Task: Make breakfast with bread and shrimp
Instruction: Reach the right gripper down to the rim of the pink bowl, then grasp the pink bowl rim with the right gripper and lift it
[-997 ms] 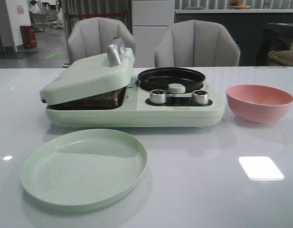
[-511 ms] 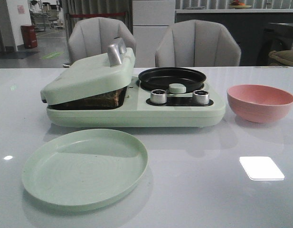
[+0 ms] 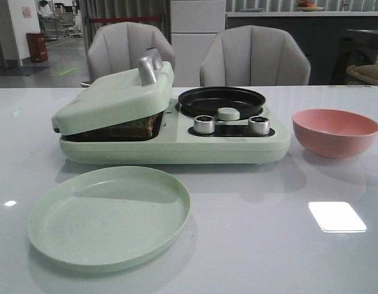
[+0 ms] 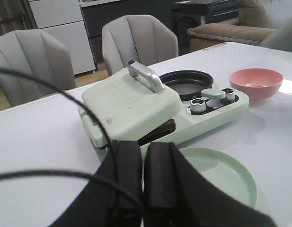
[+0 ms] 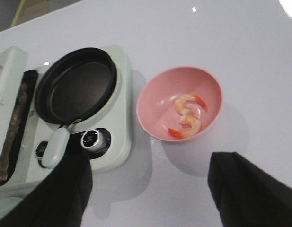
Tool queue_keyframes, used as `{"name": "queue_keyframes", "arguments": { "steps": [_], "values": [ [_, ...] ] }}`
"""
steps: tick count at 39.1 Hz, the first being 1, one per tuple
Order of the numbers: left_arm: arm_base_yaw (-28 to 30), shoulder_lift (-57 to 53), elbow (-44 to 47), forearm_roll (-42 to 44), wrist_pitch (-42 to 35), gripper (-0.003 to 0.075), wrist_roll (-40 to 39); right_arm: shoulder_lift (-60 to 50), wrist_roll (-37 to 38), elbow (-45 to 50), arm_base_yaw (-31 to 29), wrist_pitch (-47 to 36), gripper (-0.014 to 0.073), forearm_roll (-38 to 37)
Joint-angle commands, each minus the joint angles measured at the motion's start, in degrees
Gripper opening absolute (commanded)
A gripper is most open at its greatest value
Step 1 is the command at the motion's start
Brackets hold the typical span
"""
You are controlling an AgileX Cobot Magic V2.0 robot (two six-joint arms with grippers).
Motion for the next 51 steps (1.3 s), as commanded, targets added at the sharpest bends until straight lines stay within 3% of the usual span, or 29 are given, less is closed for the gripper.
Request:
{"name": "queue_keyframes", "arguments": {
  "steps": [1, 10, 17, 30, 43, 47, 51],
  "values": [
    [0.09, 0.65, -1.37, -1.36, -3.47, 0.0114, -0.73, 5.77, -2.22, -5.10, -3.88, 0.18, 0.0602, 5.74],
    [0.09, 0.65, -1.37, -1.36, -3.47, 0.0114, -0.73, 21.34, -8.83, -13.90, -9.44, 5.68, 0.0602, 15.35],
    [0.09, 0.65, -1.37, -1.36, -3.47, 0.0114, -0.73, 30.94, -15.41, -20.04, -9.25, 5.92, 0.0602, 15.33],
    [0.09, 0.65, -1.37, -1.36, -3.47, 0.0114, -0.73, 45.03, -17.34, -30.48, -9.25, 4.87, 0.0602, 15.14],
    [0.09, 0.65, -1.37, -1.36, -3.47, 0.0114, -0.73, 56.85, -20.31, -40.78, -7.96, 10.73, 0.0601, 15.20],
    [0.09, 0.65, -1.37, -1.36, -3.47, 0.0114, -0.73, 58.82, -20.35, -42.81, -7.22, 11.77, 0.0535, 15.15],
    [0.09, 0.65, -1.37, -1.36, -3.47, 0.0114, -0.73, 59.62, -20.35, -44.47, -6.37, 12.18, 0.0342, 15.15]
  ]
}}
